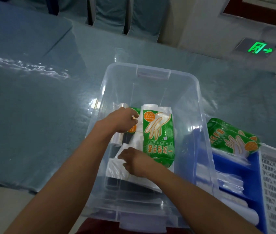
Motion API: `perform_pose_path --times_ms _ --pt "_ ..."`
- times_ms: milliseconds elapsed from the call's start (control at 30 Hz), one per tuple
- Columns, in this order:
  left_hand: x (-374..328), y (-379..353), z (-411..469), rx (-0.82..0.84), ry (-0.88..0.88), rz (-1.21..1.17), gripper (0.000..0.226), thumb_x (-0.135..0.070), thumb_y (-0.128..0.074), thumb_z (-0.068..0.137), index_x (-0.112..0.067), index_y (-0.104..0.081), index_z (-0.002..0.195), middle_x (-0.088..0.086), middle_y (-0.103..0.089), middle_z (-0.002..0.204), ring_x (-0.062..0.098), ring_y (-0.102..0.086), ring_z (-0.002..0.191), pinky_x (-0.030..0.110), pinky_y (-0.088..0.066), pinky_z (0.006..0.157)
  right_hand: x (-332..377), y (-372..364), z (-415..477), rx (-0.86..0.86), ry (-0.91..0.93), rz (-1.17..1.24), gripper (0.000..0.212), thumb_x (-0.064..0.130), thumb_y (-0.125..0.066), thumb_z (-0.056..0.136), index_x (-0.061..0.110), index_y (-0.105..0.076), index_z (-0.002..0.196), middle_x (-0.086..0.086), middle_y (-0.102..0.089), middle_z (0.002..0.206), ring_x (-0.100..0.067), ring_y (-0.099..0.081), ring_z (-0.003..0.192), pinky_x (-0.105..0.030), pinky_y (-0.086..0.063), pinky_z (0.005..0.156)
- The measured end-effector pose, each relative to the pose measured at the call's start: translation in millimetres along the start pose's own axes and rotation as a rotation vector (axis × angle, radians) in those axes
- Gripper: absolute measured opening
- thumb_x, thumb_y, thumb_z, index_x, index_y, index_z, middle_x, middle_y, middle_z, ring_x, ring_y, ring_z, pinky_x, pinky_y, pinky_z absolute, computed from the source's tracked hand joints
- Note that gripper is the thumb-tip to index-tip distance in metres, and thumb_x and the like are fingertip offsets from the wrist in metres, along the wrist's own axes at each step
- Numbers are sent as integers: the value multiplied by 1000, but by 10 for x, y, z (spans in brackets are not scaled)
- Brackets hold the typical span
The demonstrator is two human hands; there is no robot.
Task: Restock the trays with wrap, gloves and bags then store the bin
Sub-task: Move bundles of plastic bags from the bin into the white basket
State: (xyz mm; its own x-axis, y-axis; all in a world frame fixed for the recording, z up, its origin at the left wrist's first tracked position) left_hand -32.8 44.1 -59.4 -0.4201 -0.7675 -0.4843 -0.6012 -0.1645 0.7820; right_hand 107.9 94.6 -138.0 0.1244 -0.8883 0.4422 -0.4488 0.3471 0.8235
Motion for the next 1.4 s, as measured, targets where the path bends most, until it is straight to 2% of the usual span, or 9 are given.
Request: perform_pose_path --times_ms 100,333,633,767,967,1100,1233,1333,1400 --pt "8 -4 -3 11 -1 -10 36 -29 -53 98 -22 -60 133 7 -63 130 25 -61 112 42 -50 98 -6 -125 89 127 -11 -116 45 19 -54 97 7 -49 141 -16 -52 142 -33 -47 127 -45 -39 105" --pt "-13 -9 -25 22 -6 -17 36 -29 -53 99 -20 -59 134 8 -62 131 26 -60 114 43 -49 100 -53 -228 217 151 -70 -387 47 40 -56 95 12 -49 133 -12 -50 136 -32 -42 125 -48 -36 100" --pt "-29 4 3 27 8 -42 37 -29 -53 99 -21 -58 135 7 -63 131 25 -61 112 40 -49 98 -8 -220 246 143 -20 -409 51 40 -59 92 17 -49 135 -10 -50 137 -31 -42 127 -51 -34 101" --pt "-4 1 3 24 15 -54 37 -30 -53 99 -22 -58 135 7 -63 130 25 -61 111 38 -50 97 93 -217 311 110 27 -428 45 36 -61 90 12 -54 127 -12 -50 135 -32 -40 127 -50 -35 100" --pt "11 17 26 22 16 -80 38 -32 -54 98 -23 -58 135 5 -63 130 23 -61 110 35 -51 92 68 -161 310 140 -4 -157 20 32 -49 94 19 -61 103 -5 -64 109 -27 -52 108 -46 -35 96" --pt "-5 41 25 18 -5 -118 38 -31 -53 99 -22 -58 136 6 -64 128 22 -61 109 34 -50 91 36 -45 301 209 -26 -31 16 33 -57 91 22 -62 101 1 -68 107 -23 -59 102 -41 -36 95" --pt "-23 68 8 -24 -48 -163 36 -31 -54 99 -22 -59 134 4 -66 125 20 -60 111 29 -47 90 -51 186 221 163 -100 285 23 17 -72 82 17 -65 104 1 -68 99 -19 -63 90 -34 -53 82" --pt "-49 109 -3 -99 -92 -205 33 -29 -55 99 -21 -62 130 3 -68 122 19 -60 110 27 -47 87 -156 433 146 63 -123 549 37 3 -76 76 19 -66 108 6 -67 88 -5 -61 75 -14 -48 64" --pt "-59 146 -7 -149 -99 -287 31 -29 -56 99 -21 -64 128 2 -68 121 17 -62 107 31 -52 88 -242 609 88 0 -101 638 31 3 -78 75 18 -70 100 5 -69 84 -3 -59 73 -19 -48 66"
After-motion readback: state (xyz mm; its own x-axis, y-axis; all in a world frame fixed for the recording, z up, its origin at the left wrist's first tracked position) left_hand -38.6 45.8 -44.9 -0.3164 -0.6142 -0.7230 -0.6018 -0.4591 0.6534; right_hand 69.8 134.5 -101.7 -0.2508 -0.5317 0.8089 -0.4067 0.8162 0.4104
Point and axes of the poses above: each hand's wrist, its own z-axis towards the middle knuckle, its own y-axis out of the back of the hand, x = y × z, the point moved 2 cm from there along z, towards the middle knuckle
